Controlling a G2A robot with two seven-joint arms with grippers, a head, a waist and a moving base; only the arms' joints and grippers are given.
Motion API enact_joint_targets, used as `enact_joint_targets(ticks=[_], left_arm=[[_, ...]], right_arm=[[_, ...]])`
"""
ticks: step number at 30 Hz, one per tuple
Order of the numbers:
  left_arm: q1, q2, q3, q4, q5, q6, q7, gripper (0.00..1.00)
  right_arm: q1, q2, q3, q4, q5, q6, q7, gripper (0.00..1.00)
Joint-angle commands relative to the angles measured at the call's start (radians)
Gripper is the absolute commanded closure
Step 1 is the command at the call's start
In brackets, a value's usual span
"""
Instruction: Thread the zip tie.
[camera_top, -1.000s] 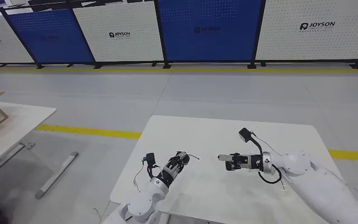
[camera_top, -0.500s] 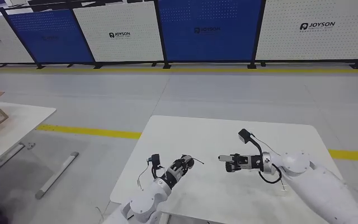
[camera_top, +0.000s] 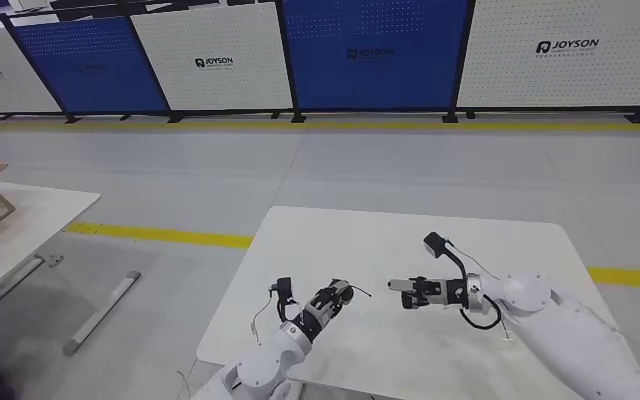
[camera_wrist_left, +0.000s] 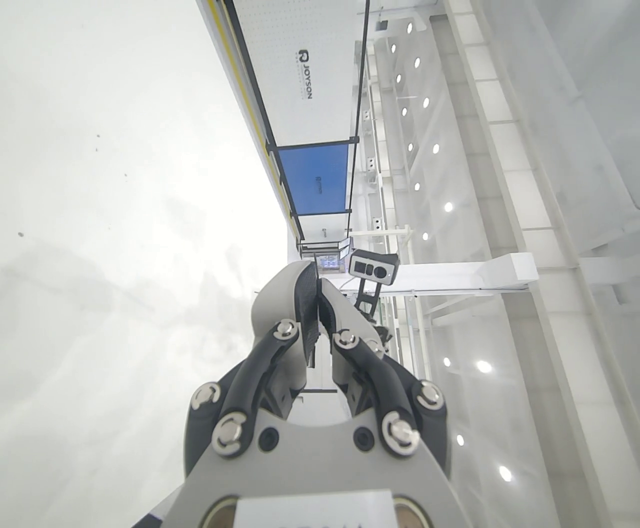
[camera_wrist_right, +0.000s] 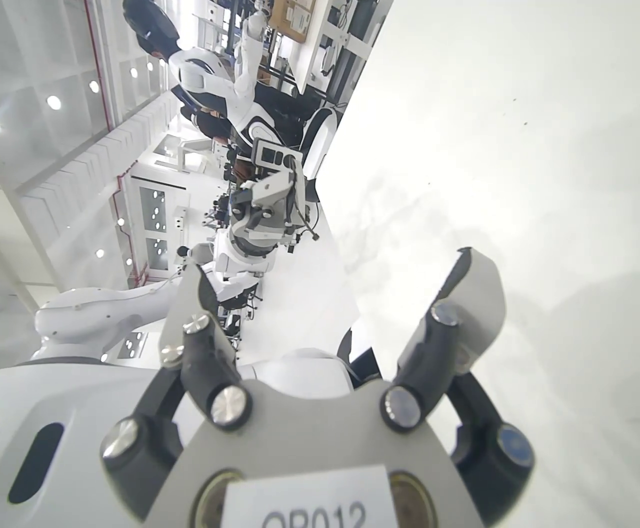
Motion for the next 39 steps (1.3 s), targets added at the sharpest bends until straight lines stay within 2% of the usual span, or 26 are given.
enact_joint_targets(ticks=[1, 4, 5, 13, 15, 17, 21, 26, 35, 39], left_arm=[[-0.006, -0.006, 0.013, 0.007, 0.02, -0.026, 0.053, 1.0], [-0.016, -0.013, 0.033, 0.024, 0.065, -0.046, 0.106, 1.0], [-0.016, -0.013, 0.033, 0.024, 0.065, -0.046, 0.106, 1.0], [-0.016, -0.013, 0.033, 0.024, 0.065, -0.046, 0.106, 1.0], [-0.016, -0.013, 0.033, 0.024, 0.065, -0.046, 0.106, 1.0], [-0.017, -0.014, 0.035, 0.028, 0.068, -0.045, 0.101, 1.0], [-0.013, -0.016, 0.038, 0.03, 0.085, -0.05, 0.088, 1.0], [-0.011, -0.017, 0.037, 0.029, 0.089, -0.049, 0.085, 1.0], [-0.012, -0.018, 0.038, 0.031, 0.086, -0.047, 0.081, 1.0], [-0.011, -0.021, 0.041, 0.033, 0.085, -0.045, 0.059, 1.0]], right_arm=[[-0.007, -0.005, 0.003, -0.003, 0.003, -0.002, 0.031, 0.0], [0.0, -0.025, -0.006, 0.035, -0.005, 0.005, 0.03, 0.0], [0.004, -0.034, -0.008, 0.05, 0.006, 0.008, 0.032, 0.0], [0.004, -0.034, -0.008, 0.05, 0.006, 0.008, 0.032, 0.0], [-0.001, -0.036, -0.014, 0.033, -0.034, 0.045, 0.012, 0.0], [-0.002, -0.041, -0.013, 0.021, -0.045, 0.06, 0.007, 0.0], [0.009, -0.062, -0.015, 0.03, -0.043, 0.043, 0.039, 0.0], [0.036, -0.106, -0.035, 0.087, -0.022, 0.018, 0.057, 0.0], [0.027, -0.106, -0.03, 0.085, -0.019, 0.026, 0.044, 0.0], [0.012, -0.098, 0.003, 0.084, -0.003, 0.0, 0.103, 0.0]])
